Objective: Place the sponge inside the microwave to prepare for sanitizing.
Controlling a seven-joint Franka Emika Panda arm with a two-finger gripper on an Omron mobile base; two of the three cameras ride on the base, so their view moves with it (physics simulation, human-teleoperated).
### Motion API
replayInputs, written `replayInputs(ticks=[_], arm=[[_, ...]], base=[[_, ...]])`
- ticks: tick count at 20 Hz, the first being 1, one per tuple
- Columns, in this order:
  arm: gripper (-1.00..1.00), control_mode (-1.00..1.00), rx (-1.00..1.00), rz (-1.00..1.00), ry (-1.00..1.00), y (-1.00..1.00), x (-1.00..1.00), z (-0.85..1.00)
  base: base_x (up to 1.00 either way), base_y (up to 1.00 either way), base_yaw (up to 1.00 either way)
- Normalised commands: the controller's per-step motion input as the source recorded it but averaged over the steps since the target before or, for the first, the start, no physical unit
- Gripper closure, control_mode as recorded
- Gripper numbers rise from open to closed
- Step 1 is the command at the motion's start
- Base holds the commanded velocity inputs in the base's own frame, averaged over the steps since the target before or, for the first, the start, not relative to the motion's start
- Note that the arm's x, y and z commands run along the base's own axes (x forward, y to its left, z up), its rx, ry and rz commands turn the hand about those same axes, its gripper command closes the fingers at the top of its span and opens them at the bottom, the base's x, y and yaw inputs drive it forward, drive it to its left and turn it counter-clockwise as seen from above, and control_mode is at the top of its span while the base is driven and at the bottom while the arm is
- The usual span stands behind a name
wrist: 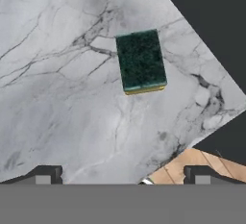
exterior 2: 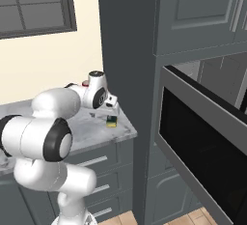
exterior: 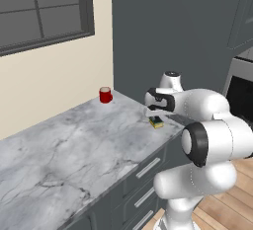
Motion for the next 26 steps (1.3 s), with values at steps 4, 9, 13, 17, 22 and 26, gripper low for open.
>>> replayInputs(ticks=[4,9,13,17,22,26], arm=[[-1.0,-1.0,0.0,-0.04,-0.03,0.0,0.17,-0.23],[-1.0,-1.0,0.0,-0.03,-0.07,-0.01,0.21,-0.16],[-1.0,-1.0,0.0,-0.03,-0.07,-0.01,0.24,-0.17],[-1.0,-1.0,0.0,-0.03,-0.02,-0.01,0.28,-0.21],[-1.0,-1.0,0.0,-0.02,0.0,0.0,0.37,-0.21],[-1.0,-1.0,-0.02,0.0,0.01,-0.03,0.4,-0.16]], base=[[0.0,0.0,0.0],[0.0,0.0,0.0],[0.0,0.0,0.0],[0.0,0.0,0.0],[0.0,0.0,0.0],[0.0,0.0,0.0]])
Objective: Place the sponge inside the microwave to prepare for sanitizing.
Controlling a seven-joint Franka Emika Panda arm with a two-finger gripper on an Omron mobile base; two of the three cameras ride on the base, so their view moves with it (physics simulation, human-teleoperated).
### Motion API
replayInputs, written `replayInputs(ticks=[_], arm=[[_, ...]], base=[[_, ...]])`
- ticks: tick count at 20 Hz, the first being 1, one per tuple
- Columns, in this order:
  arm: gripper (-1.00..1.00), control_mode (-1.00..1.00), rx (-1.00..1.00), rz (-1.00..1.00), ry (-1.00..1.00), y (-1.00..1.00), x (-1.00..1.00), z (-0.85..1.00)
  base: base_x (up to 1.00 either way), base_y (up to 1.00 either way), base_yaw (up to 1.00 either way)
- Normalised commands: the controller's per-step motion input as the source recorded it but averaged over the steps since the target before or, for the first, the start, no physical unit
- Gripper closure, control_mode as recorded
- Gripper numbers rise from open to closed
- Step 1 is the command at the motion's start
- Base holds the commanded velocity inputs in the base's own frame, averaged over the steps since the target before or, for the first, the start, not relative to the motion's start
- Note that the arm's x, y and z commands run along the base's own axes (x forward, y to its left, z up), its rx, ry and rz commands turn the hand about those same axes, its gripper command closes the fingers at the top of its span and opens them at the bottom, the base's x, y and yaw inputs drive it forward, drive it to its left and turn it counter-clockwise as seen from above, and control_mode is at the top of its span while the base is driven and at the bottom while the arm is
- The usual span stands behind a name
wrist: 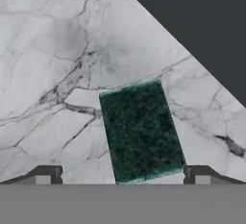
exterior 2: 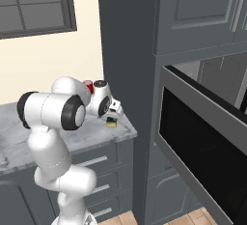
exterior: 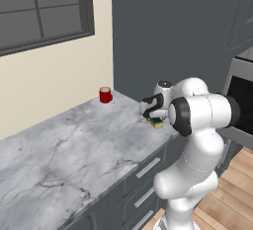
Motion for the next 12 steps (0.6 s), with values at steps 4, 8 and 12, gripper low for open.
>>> replayInputs(ticks=[4,8,12], arm=[[-1.0,-1.0,-0.02,0.0,0.02,-0.12,0.34,-0.18],[-1.0,-1.0,-0.05,0.0,0.04,-0.14,0.25,-0.19],[-1.0,-1.0,-0.01,0.0,0.06,-0.01,0.18,-0.3]], base=[[0.0,0.0,0.0],[0.0,0.0,0.0],[0.0,0.0,0.0]])
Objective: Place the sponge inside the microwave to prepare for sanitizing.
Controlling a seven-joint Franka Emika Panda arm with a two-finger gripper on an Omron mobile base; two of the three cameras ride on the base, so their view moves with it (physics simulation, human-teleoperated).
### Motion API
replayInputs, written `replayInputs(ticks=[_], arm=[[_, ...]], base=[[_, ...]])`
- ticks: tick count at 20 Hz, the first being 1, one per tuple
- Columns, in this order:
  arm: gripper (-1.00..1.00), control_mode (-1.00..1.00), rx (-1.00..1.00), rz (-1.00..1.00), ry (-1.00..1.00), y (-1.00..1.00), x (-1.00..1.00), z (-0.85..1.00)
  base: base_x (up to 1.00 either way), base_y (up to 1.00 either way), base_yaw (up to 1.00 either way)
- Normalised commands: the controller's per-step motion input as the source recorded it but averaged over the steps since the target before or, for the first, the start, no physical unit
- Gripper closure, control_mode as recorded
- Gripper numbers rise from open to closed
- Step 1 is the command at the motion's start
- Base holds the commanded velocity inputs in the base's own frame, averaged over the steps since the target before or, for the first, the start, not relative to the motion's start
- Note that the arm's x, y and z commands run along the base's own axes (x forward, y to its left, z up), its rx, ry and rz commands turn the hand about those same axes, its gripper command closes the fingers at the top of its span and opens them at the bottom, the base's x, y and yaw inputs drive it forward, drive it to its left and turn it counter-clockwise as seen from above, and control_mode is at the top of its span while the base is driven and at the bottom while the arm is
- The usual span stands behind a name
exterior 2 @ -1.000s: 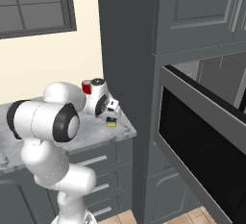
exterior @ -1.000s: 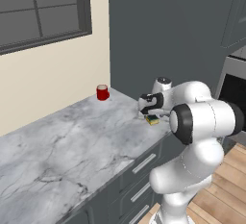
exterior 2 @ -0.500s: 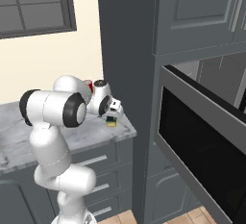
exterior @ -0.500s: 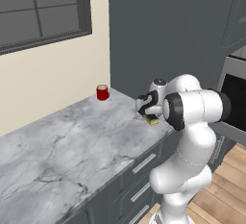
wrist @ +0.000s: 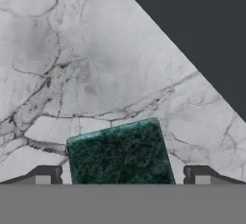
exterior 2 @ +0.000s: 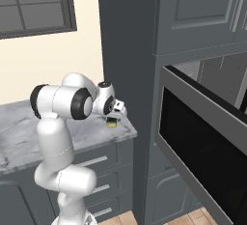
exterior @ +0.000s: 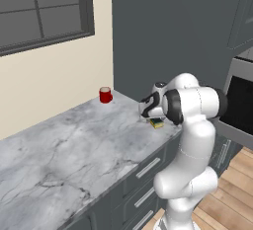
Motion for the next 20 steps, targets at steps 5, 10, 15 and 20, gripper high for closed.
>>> replayInputs(ticks=[5,10,15,20], arm=[[-1.0,-1.0,-0.01,0.0,0.09,0.0,0.13,-0.3],[-1.0,-1.0,0.0,0.0,0.07,0.0,0.11,-0.31],[1.0,-1.0,0.0,0.0,0.08,0.0,0.02,-0.19],[1.0,-1.0,0.02,0.0,0.07,0.0,-0.1,-0.06]], base=[[0.0,0.0,0.0],[0.0,0.0,0.0],[0.0,0.0,0.0],[0.0,0.0,0.0]])
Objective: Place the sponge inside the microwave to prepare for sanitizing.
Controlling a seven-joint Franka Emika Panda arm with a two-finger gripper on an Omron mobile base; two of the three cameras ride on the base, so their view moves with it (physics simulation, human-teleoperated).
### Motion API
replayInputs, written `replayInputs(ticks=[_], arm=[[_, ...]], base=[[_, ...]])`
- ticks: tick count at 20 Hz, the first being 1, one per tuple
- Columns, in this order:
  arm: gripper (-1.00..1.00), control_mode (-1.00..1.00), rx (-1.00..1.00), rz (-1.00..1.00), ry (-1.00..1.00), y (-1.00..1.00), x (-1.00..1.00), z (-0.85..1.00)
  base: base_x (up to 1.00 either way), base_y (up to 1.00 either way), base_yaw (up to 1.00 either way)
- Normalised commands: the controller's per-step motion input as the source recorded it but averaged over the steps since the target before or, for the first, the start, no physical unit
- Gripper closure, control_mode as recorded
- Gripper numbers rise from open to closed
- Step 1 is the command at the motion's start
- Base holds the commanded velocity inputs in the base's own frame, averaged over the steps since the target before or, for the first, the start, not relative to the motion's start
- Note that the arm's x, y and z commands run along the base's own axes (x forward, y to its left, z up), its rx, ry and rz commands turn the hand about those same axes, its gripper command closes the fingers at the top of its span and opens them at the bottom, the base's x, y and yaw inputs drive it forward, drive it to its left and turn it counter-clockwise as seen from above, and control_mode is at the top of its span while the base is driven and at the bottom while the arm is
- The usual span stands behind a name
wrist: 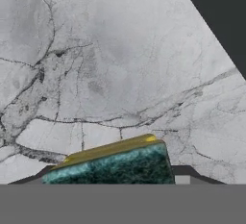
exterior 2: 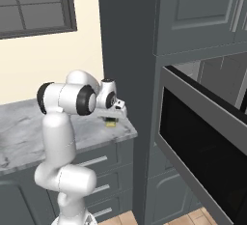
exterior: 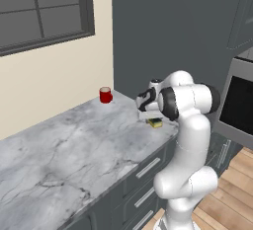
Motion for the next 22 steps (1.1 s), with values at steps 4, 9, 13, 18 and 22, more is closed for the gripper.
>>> replayInputs(ticks=[4,9,13,18,22], arm=[[1.0,-1.0,0.1,0.0,-0.03,0.0,-0.28,0.15],[1.0,-1.0,0.11,0.0,-0.06,0.0,-0.4,0.28],[1.0,-1.0,0.03,0.0,-0.07,0.0,-0.44,0.39],[1.0,-1.0,0.0,0.0,-0.13,0.02,-0.51,0.42],[1.0,-1.0,0.0,0.0,-0.08,0.03,-0.51,0.39]], base=[[0.0,0.0,0.0],[0.0,0.0,0.0],[0.0,0.0,0.0],[0.0,0.0,0.0],[0.0,0.0,0.0]])
